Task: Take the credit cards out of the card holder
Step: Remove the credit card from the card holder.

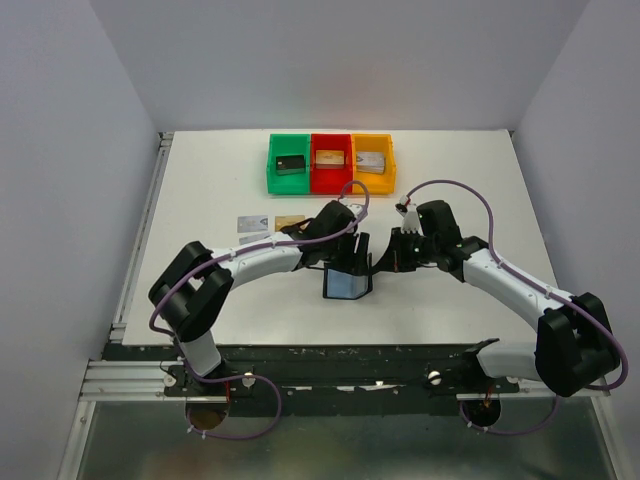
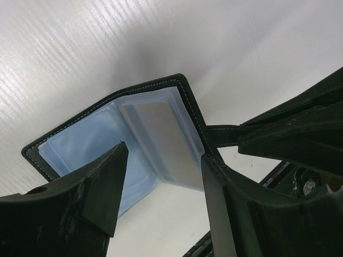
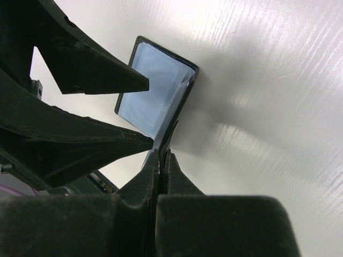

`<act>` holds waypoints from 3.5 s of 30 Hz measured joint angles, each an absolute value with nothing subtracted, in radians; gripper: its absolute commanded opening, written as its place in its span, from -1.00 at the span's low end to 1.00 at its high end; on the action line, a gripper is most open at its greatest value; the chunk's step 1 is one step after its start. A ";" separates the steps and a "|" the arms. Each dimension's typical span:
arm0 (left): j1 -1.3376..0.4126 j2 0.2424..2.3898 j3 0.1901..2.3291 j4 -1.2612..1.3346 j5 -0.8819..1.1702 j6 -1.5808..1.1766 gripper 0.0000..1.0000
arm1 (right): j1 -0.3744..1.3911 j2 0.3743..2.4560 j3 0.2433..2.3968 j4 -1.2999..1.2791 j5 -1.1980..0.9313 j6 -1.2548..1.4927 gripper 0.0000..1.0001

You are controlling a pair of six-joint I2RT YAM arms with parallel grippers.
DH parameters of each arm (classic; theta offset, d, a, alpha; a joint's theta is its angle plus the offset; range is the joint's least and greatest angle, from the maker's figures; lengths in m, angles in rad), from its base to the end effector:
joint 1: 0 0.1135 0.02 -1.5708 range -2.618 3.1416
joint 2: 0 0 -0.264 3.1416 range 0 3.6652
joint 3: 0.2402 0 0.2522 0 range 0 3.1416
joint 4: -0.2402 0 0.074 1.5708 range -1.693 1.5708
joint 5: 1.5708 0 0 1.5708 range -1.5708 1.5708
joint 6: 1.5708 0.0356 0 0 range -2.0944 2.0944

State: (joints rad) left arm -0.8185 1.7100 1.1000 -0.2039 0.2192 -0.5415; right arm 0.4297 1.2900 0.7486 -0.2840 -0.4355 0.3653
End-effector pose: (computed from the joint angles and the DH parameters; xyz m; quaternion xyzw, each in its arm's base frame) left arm 0.2448 -0.2728 0.2047 0.1676 0.9092 -0.3100 0.2217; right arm 0.2299 0.1219 0.2142 -0.1079 0.9064 0.3231 0.2499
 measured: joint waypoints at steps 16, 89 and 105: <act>-0.825 1.676 1.068 -0.221 0.168 -0.541 0.38 | 0.430 1.290 0.748 -0.284 -0.435 0.365 -0.99; -0.866 1.745 1.153 -0.282 0.158 -0.507 0.39 | 0.430 1.291 0.743 -0.284 -0.436 0.365 -0.99; -0.868 1.751 1.154 -0.289 0.156 -0.504 0.38 | 0.430 1.291 0.743 -0.284 -0.436 0.365 -0.99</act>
